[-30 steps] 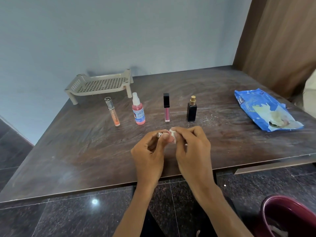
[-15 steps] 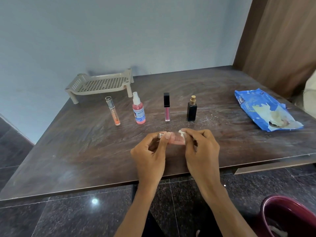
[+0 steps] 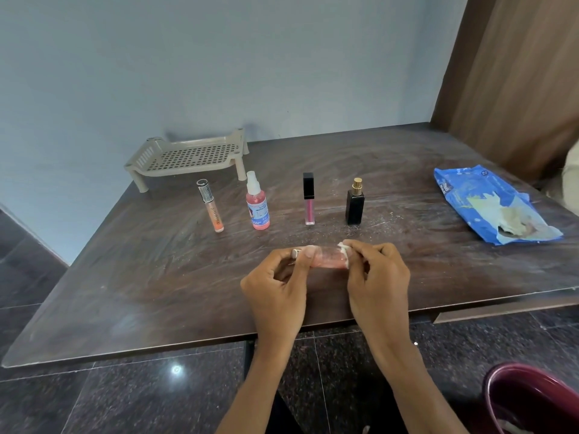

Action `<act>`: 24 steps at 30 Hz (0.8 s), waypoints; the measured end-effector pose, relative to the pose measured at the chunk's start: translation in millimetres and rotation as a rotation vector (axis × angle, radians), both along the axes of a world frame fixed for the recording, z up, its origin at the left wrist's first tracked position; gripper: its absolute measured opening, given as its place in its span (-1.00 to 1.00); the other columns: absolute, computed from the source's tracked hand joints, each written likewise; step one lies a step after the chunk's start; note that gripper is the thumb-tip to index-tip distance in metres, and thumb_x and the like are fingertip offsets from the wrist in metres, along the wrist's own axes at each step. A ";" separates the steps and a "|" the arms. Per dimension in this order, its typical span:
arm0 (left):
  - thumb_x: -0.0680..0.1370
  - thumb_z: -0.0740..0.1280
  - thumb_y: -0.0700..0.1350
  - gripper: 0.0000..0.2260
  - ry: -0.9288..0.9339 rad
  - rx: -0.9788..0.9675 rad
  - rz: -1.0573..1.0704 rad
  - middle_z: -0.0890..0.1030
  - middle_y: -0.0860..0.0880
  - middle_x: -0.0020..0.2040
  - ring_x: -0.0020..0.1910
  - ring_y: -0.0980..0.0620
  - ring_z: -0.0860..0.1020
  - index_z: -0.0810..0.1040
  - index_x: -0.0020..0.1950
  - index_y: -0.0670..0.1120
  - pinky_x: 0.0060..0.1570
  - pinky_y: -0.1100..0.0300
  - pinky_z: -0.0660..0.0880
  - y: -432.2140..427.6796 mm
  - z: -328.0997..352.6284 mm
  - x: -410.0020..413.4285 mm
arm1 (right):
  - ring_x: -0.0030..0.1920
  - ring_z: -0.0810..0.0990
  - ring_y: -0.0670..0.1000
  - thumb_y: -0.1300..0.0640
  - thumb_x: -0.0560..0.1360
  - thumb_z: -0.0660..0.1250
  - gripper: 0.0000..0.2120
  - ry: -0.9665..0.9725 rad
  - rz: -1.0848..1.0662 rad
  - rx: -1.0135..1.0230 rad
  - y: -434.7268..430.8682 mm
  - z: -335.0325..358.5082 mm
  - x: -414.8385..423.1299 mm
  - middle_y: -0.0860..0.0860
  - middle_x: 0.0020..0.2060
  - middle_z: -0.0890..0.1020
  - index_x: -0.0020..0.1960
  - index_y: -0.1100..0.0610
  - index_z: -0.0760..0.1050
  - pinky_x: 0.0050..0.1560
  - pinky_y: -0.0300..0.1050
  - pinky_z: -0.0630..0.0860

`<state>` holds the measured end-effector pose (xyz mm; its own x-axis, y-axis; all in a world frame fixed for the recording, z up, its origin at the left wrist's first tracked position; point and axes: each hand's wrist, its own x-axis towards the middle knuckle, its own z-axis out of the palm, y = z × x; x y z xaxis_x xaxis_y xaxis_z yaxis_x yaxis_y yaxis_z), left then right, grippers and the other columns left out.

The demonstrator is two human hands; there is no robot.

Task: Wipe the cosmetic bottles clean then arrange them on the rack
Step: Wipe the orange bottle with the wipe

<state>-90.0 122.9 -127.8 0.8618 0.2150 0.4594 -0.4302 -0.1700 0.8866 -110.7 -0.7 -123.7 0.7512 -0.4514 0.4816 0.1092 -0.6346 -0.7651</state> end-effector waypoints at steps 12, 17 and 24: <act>0.51 0.46 0.06 -0.82 0.094 -0.057 -0.019 0.73 0.05 -0.24 -0.21 0.05 0.73 0.71 -0.13 -0.05 -0.12 -0.11 0.67 0.4 -2.1 1.8 | -0.16 0.51 -0.18 0.18 0.58 0.31 -0.80 -0.051 0.119 -0.055 14.6 8.4 2.8 -0.02 -0.13 0.50 0.16 0.11 0.63 -0.09 -0.47 0.42; 0.48 0.45 0.10 -0.75 0.107 -0.070 -0.042 0.72 0.02 -0.24 -0.20 0.06 0.72 0.68 -0.12 -0.09 -0.13 -0.03 0.68 -2.1 -0.4 1.7 | -0.17 0.48 -0.22 0.18 0.58 0.31 -0.79 0.014 0.054 -0.062 -9.9 0.8 6.5 -0.04 -0.15 0.47 0.18 0.11 0.63 -0.12 -0.49 0.39; 0.56 0.36 0.05 -0.74 0.054 0.017 -0.146 0.74 0.05 -0.11 -0.11 0.17 0.71 0.69 0.10 -0.06 -0.07 0.30 0.61 -1.9 2.9 0.3 | -0.13 0.47 -0.25 0.18 0.59 0.31 -0.79 0.014 0.055 -0.064 -12.7 -0.8 8.9 -0.05 -0.16 0.45 0.19 0.13 0.62 -0.12 -0.49 0.40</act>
<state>-89.7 121.1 -124.9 0.9069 0.0784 0.4141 -0.4031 -0.1249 0.9066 -101.8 -13.4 -124.5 0.7808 -0.3778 0.4977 0.1351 -0.6756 -0.7248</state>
